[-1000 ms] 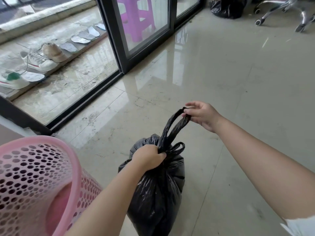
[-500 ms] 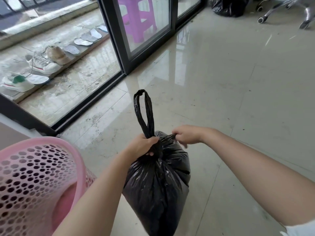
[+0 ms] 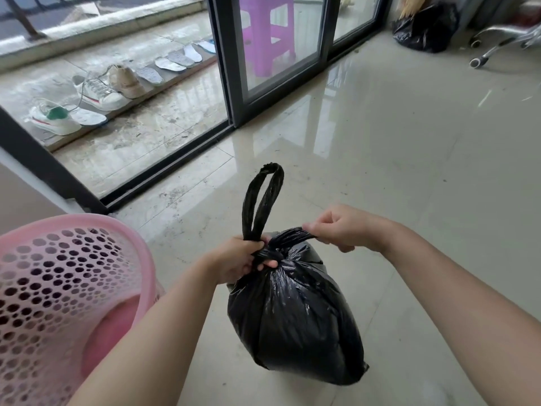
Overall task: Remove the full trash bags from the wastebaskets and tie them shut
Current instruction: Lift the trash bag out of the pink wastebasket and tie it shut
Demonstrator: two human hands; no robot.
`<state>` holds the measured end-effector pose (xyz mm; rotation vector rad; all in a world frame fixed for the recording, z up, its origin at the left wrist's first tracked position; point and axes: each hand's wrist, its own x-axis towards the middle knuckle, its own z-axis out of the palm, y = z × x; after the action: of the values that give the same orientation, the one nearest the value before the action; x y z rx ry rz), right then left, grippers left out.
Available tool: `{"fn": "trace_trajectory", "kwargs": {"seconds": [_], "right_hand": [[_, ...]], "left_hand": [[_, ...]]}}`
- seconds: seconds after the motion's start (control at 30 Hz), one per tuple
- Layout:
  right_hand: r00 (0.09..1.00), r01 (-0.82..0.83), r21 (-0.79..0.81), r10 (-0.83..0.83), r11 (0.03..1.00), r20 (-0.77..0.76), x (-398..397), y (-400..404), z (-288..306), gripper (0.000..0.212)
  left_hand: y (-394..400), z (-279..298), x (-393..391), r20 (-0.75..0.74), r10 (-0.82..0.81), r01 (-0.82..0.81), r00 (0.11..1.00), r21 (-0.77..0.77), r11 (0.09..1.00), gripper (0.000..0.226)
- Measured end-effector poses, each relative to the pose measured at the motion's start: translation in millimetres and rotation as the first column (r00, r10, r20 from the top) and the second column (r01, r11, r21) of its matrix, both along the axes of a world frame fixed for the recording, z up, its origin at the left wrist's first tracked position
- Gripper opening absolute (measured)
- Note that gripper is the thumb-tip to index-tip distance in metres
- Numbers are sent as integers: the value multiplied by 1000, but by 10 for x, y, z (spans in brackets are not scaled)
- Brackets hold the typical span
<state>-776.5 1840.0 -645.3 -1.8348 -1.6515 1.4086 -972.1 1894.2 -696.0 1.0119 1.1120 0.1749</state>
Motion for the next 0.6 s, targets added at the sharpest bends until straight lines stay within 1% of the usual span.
{"fn": "trace_trajectory", "kwargs": {"seconds": [0.07,0.13,0.2,0.27,0.3,0.37,0.43,0.5,0.6], "right_hand": [[989,48,23,-44,999,-142,21,-31,0,49],[968,0,13,4,1000,-250,26,-60,-15,47],[957,-66,26,71,997,-280,-13,-80,-26,40],[942,-44,84,69,995,-328,-32,-70,-46,33],[920,-21,85,53,996,-387,-26,-59,-57,34],[849,-28,20,35,999,-527,-20,-63,-85,40],[786,-16,-21,0,1000,-619,-29,-89,-140,44],[758,5,-69,-49,998,-650,-11,-120,-197,42],[796,-39,-138,-53,990,-602,64,-171,-256,29]], "left_hand": [[16,-17,-19,109,30,-21,994,-84,996,27],[14,-33,-40,161,35,-8,986,-162,987,28],[8,-51,-41,174,83,-40,981,-236,971,32],[-5,-59,-15,197,119,-56,973,-296,953,34],[-11,-57,2,204,116,-49,972,-307,950,36],[-13,-82,32,198,120,-54,973,-310,949,40],[-9,-93,49,191,170,-102,967,-323,941,43],[0,-89,56,183,215,-148,959,-323,935,44],[-11,-84,86,141,250,-201,958,-294,935,34]]}}
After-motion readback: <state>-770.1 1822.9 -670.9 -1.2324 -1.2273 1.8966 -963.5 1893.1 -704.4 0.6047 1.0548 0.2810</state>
